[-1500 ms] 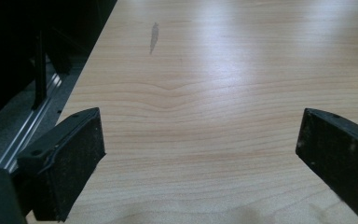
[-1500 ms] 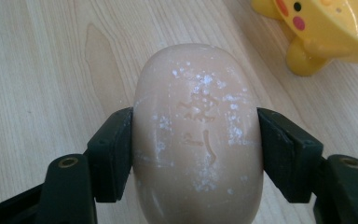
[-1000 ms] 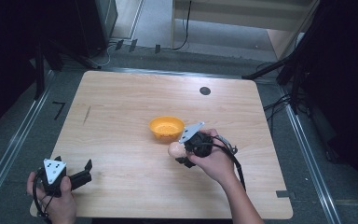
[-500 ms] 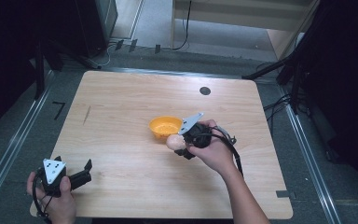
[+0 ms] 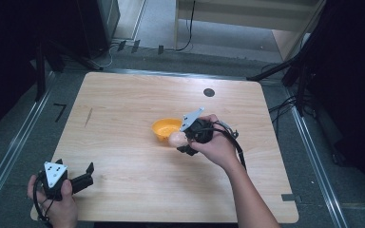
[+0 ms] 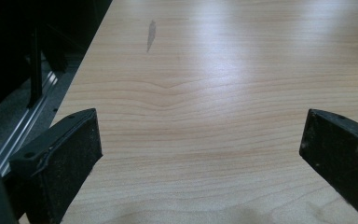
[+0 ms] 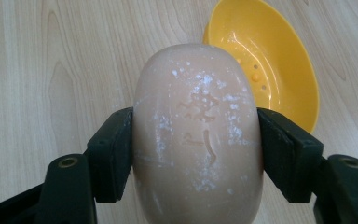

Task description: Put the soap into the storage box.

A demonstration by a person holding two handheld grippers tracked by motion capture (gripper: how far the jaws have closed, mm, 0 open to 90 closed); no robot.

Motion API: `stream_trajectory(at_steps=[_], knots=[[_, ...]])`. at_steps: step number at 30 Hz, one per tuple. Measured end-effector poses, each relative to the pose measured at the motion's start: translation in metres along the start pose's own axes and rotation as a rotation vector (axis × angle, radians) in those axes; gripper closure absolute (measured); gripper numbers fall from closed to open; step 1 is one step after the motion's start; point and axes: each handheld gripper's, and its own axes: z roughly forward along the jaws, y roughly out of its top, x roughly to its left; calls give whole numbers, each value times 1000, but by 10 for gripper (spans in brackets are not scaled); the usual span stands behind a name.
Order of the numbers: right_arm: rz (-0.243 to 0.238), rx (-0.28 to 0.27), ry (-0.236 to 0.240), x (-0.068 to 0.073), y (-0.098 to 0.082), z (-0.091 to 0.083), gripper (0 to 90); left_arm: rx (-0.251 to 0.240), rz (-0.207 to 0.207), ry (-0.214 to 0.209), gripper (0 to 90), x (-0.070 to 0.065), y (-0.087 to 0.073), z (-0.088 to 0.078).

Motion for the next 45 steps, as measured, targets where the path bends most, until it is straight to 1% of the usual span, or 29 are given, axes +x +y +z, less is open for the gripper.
stream_trajectory(at_steps=[1,5,6,7,9,15,19,24,27,31,34,36,38,40,41,42,43,44,45], knots=[[3,-8,10,-2,1,1,335,0,0,0,0,0,0,0],[10,-17,19,-5,1,3,335,3,2,-1,0,0,0,0],[7,-11,17,-6,1,4,335,3,2,0,0,0,0,0],[-4,8,16,-9,2,6,335,2,0,-1,0,0,0,0],[-5,13,17,-10,3,6,335,0,-1,-2,0,0,0,0],[-8,-6,25,-16,12,5,335,2,-7,-2,0,1,0,0],[-11,-3,20,-19,16,6,335,1,-8,-3,0,1,0,0],[-19,17,23,-25,21,9,335,-3,-14,-4,0,1,0,0],[-27,7,32,-29,26,10,335,-2,-18,-7,0,2,0,0],[-34,-2,37,-32,28,12,335,-1,-17,-8,0,2,0,0],[-42,27,33,-37,29,16,335,-1,-21,-10,0,2,0,0],[-42,34,42,-39,30,18,335,1,-19,-11,0,2,0,0],[-62,33,40,-41,33,20,334,1,-20,-10,0,2,0,0],[-62,30,54,-43,34,23,335,0,-21,-10,0,2,0,0],[-62,30,54,-43,34,23,335,1,-21,-12,0,2,0,0],[-56,42,54,-45,35,25,335,0,-22,-13,0,3,0,0],[-64,47,50,-46,36,27,335,-1,-23,-13,0,3,0,0],[-59,48,53,-47,36,28,334,1,-21,-12,0,3,0,0],[-68,40,56,-48,37,30,334,2,-22,-12,0,3,0,0]])
